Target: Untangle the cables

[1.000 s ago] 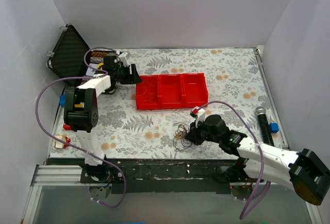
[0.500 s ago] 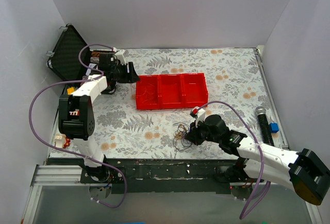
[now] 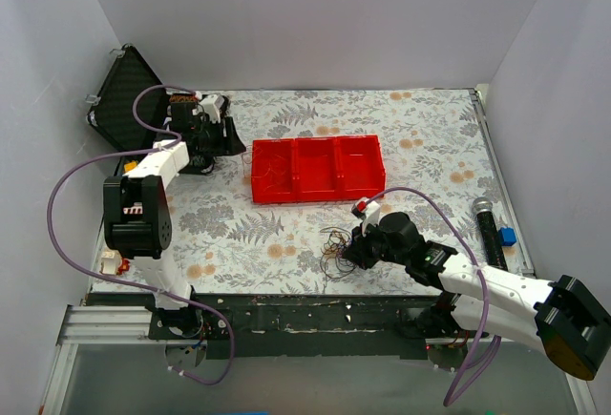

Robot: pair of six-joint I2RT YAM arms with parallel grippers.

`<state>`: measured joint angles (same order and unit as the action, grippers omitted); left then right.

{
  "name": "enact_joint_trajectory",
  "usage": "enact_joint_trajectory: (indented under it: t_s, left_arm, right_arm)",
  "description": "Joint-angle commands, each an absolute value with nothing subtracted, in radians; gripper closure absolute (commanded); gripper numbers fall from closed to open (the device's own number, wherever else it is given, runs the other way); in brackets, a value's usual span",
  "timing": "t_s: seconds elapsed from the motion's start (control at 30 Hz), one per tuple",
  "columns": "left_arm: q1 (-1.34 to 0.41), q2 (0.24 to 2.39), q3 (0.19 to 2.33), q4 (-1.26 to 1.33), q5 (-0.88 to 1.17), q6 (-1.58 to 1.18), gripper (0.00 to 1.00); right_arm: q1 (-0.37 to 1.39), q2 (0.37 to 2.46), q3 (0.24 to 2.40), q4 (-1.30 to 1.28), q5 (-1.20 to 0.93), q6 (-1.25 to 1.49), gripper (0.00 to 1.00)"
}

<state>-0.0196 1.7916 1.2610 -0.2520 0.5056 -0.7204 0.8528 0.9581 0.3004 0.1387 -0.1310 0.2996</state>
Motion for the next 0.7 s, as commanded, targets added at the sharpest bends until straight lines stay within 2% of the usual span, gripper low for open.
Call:
enact_joint_trajectory:
  t_s: [0.0, 0.33, 0.67]
  left_arm:
    - [-0.023, 1.778, 1.25, -0.255, 0.615, -0.684, 0.47]
    - [-0.023, 1.818, 1.264, -0.219, 0.67, -0.695, 0.73]
    - [-0.023, 1.807, 1.239, -0.218, 0.655, -0.658, 0.75]
  right_arm:
    - [0.851, 0.953, 0.313, 0.193, -0.138, 0.298, 0.98]
    - [0.851, 0.951, 0.313, 0.198, -0.141, 0.296, 0.98]
    - [0.85, 0.957, 0.313, 0.202, -0.15, 0.293, 0.98]
